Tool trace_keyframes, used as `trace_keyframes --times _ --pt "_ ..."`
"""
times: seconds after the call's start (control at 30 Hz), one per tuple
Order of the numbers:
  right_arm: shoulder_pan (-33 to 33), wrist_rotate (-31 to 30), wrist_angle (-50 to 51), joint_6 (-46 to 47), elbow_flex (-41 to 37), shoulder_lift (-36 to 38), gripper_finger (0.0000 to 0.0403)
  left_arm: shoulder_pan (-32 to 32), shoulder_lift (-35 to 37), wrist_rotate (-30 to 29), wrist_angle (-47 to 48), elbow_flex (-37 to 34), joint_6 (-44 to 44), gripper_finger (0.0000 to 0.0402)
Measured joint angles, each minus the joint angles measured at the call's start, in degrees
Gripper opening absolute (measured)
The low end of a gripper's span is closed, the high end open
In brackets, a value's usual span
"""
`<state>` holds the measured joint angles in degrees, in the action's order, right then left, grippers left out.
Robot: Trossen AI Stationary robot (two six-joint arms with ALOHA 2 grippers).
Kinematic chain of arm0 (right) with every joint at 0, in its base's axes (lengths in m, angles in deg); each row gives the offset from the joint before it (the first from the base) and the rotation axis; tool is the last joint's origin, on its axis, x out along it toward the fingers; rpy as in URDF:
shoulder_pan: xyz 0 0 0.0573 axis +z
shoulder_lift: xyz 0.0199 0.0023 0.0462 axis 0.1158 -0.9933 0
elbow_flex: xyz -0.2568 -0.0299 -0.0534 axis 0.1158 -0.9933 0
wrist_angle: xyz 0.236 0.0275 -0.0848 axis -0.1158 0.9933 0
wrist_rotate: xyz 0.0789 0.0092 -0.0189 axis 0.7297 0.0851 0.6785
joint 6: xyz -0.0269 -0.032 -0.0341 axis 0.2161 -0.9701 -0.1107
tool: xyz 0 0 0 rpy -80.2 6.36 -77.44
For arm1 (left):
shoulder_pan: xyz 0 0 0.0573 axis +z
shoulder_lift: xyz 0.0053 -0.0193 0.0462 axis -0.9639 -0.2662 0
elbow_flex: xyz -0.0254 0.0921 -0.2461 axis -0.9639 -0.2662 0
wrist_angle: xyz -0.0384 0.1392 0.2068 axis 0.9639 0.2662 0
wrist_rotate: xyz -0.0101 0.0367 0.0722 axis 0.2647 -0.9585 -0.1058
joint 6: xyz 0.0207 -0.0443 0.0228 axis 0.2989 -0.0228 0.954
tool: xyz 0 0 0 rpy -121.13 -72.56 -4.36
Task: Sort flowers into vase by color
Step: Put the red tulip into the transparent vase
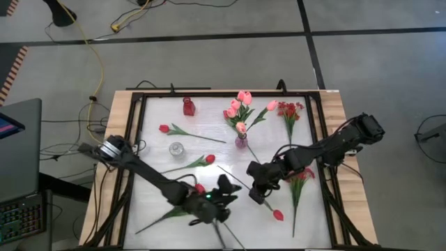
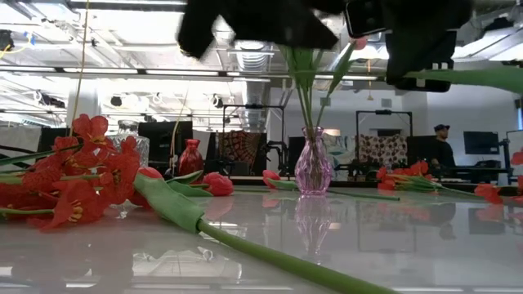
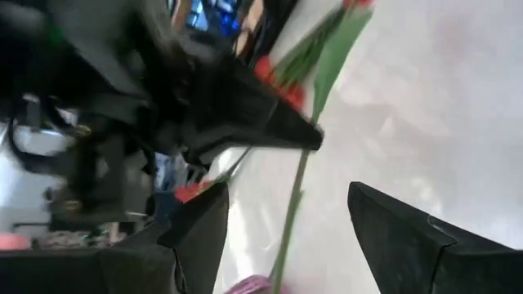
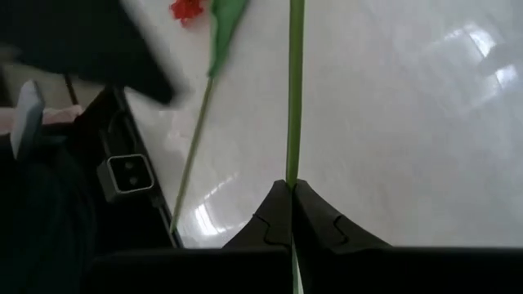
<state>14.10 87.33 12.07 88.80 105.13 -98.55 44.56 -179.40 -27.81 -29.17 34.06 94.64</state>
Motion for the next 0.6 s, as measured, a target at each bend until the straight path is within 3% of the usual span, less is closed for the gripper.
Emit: trace_keyframes --times 0.17,0.43,0.6 --pt "0.0 1.5 -2.2 -2.4 0.0 0.0 0.0026 2.4 -4.0 -0.2 0.0 1.4 3.8 0.024" --pt "-1.5 1.9 -2.5 -5.2 0.0 0.0 0.0026 4.4 -4.9 -0.3 -0.3 1.4 3.8 0.0239" --pt "-3.1 3.0 -2.5 -6.4 0.0 0.0 0.0026 4.6 -4.9 -0.6 0.4 1.4 3.6 0.0209"
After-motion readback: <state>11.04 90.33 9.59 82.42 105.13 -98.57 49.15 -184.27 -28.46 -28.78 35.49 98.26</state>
